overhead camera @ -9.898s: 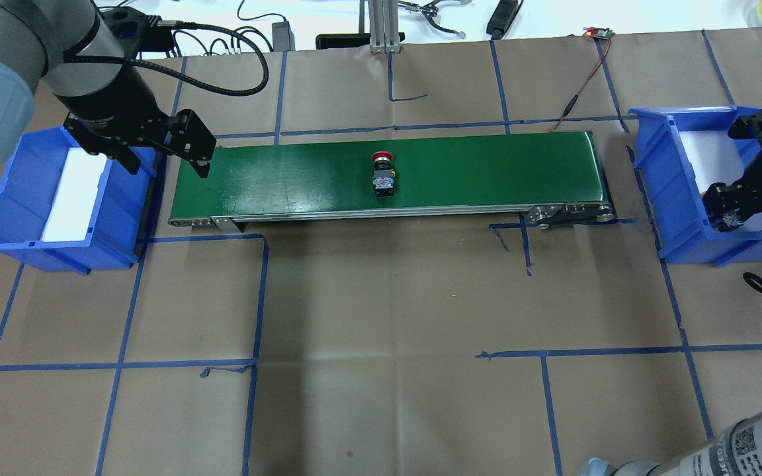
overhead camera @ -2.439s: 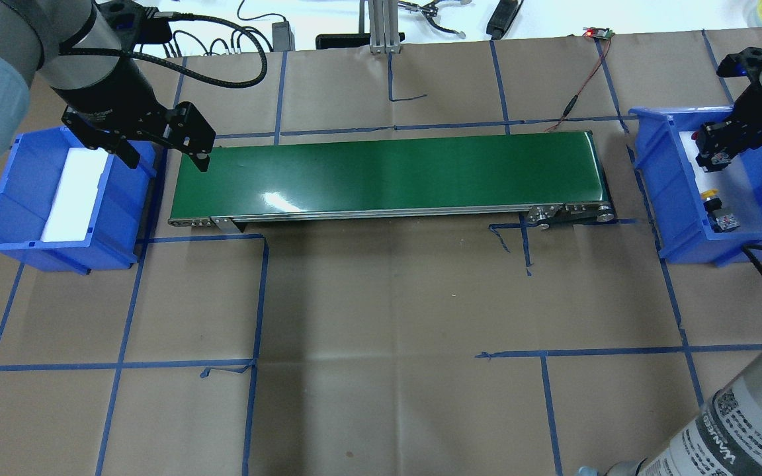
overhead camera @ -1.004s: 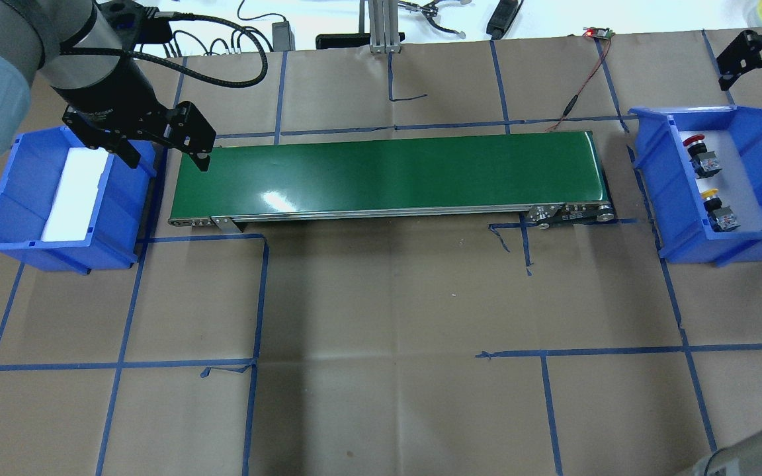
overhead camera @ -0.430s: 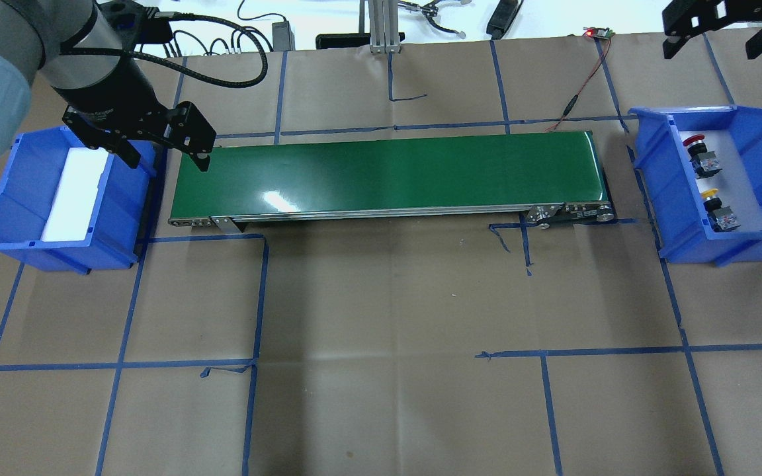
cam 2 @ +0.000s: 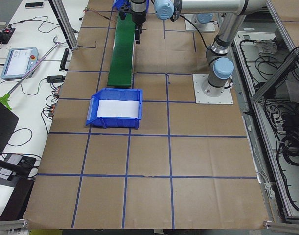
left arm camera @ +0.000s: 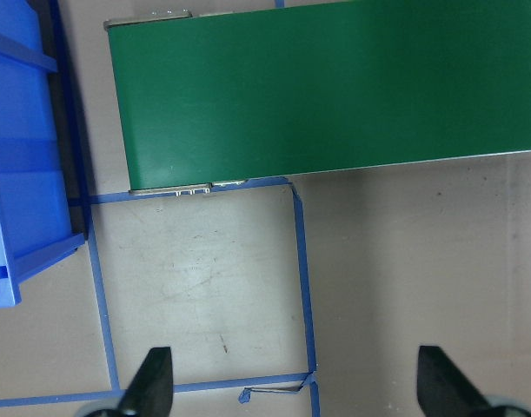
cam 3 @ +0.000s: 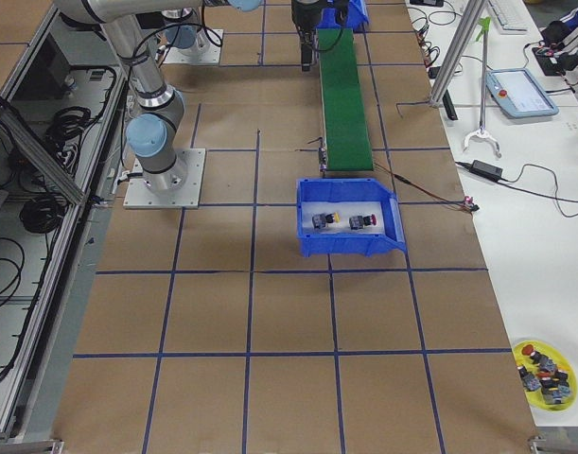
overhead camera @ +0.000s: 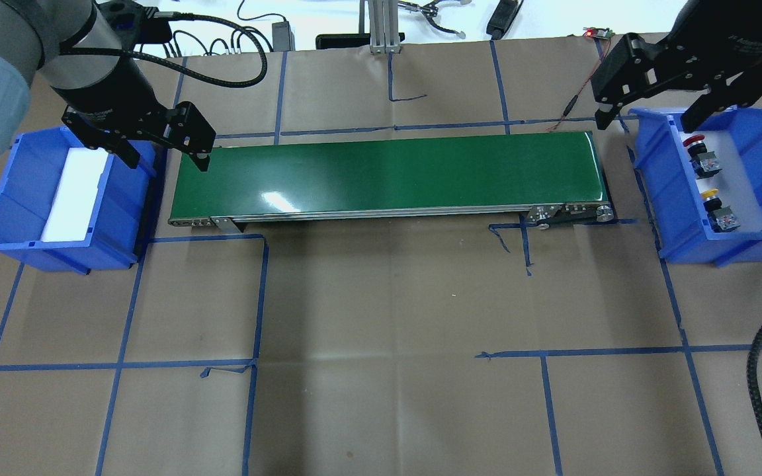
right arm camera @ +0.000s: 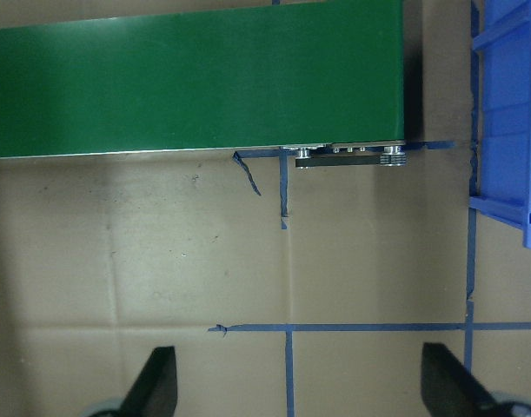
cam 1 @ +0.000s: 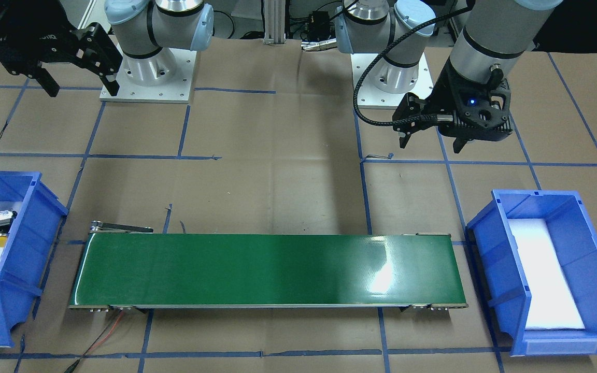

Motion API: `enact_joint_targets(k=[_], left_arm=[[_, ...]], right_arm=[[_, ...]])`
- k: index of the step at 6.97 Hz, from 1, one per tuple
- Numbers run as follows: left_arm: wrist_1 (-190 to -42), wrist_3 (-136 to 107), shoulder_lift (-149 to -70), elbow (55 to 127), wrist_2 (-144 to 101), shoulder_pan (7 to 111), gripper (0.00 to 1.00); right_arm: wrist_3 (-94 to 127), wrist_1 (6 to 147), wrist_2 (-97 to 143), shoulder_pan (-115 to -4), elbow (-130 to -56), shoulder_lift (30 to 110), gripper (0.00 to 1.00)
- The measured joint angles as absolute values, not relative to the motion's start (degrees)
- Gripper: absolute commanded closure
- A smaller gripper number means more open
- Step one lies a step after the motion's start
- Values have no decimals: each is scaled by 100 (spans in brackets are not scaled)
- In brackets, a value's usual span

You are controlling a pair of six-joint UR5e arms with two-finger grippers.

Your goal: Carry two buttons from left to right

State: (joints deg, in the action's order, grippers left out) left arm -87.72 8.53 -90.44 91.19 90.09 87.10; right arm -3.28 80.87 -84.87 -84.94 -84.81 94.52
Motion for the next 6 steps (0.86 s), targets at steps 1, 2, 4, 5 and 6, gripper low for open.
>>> enact_joint_targets(k=[1,2,4,5,6], left_arm=[[-8772,853,-9044,9119,9009,8710,0],[-8772,852,-9044,9119,9009,8710,0],[-8772,853,-9044,9115,9009,8710,0],[-8771,853,-9042,9116,9009,8710,0],[-8771,852,-9041,9117,9009,8710,0]], right_arm=[[1,8090,-8587,-8842,-8542,9453,1],[403,8166,-8888,-9211,-8715,9442,0],[709,9092,-9354,-9537,-9402,9466,0],[738,9742,-9287,-9571,-9598,9488,0],[748,10039,-9117,-9573,-9636,9495,0]])
